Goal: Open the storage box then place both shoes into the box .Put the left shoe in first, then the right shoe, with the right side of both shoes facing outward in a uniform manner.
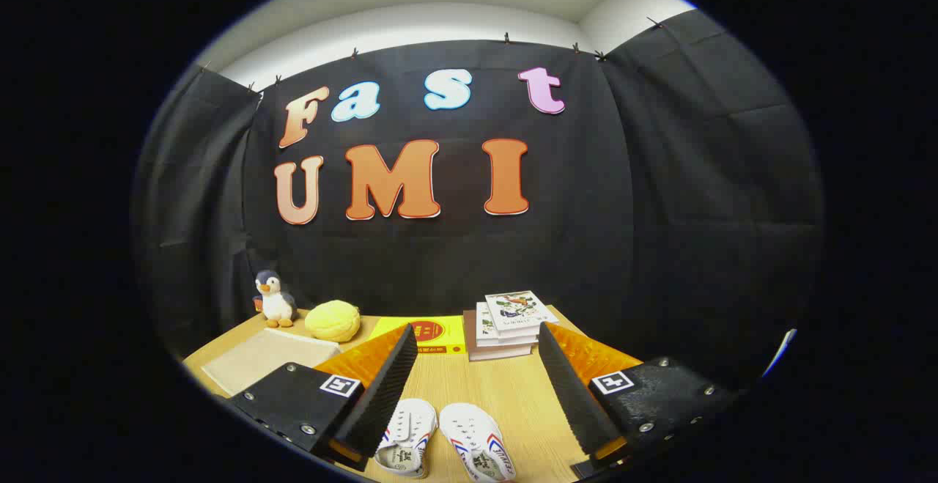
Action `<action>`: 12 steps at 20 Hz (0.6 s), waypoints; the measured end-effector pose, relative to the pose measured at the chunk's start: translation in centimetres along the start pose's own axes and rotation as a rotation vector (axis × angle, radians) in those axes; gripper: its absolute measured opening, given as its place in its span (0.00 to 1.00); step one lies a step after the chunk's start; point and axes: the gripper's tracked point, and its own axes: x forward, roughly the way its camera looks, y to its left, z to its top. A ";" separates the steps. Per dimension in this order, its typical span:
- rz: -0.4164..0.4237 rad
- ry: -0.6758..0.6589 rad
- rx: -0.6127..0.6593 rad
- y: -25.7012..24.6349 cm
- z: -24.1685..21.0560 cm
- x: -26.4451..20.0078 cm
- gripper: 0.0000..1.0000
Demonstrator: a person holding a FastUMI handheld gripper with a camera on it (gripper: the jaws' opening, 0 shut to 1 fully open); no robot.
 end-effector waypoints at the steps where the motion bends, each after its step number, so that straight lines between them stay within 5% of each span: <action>1: -0.005 -0.007 -0.008 0.3 0.4 -0.2 0.99; 12: 0.071 0.017 -0.017 5.1 1.8 0.7 0.99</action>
